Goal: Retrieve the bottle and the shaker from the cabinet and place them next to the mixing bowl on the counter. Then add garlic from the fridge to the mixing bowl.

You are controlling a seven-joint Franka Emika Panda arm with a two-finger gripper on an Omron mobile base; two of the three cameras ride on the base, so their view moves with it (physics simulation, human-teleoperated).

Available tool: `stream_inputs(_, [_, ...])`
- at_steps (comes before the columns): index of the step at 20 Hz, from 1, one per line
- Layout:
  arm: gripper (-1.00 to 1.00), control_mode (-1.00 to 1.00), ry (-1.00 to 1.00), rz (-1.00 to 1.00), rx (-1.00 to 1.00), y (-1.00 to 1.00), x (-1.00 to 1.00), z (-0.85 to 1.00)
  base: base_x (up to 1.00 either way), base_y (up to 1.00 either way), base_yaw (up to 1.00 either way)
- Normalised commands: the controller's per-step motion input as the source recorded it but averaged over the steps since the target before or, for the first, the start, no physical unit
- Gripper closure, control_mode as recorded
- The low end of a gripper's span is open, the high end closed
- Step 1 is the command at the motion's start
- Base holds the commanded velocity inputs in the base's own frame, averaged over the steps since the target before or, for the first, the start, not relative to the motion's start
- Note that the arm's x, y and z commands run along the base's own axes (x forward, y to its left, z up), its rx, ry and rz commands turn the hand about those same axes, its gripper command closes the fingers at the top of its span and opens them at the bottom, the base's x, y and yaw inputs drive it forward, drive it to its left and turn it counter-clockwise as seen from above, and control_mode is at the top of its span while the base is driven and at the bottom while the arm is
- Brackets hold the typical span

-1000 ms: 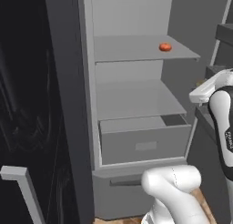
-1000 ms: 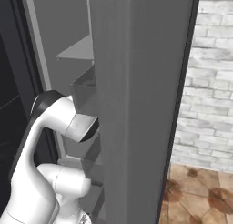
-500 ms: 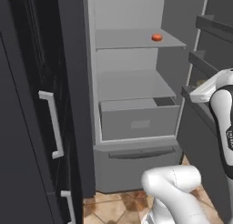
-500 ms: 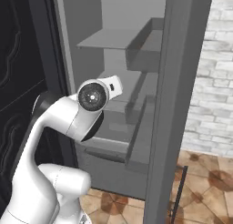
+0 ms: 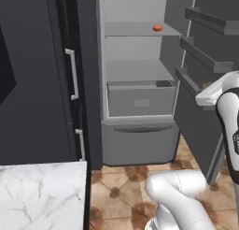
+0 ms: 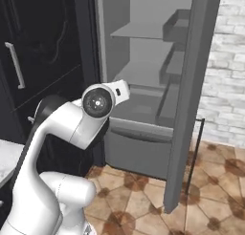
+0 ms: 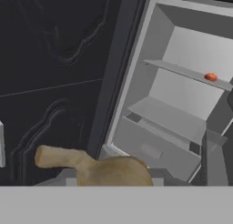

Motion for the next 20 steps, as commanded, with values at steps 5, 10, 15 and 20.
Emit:
stream_inputs(5, [1.0, 1.0, 0.0, 0.0, 0.0, 0.0, 0.0, 0.0, -1.0, 0.14, 0.33])
stream_inputs(10, [1.0, 1.0, 0.0, 0.0, 0.0, 0.0, 0.0, 0.0, -1.0, 0.03, 0.51])
stream_inputs(15, [1.0, 1.0, 0.0, 0.0, 0.0, 0.0, 0.0, 0.0, -1.0, 0.0, 0.62])
stream_inputs(20, [1.0, 1.0, 0.0, 0.0, 0.0, 0.0, 0.0, 0.0, -1.0, 0.0, 0.67])
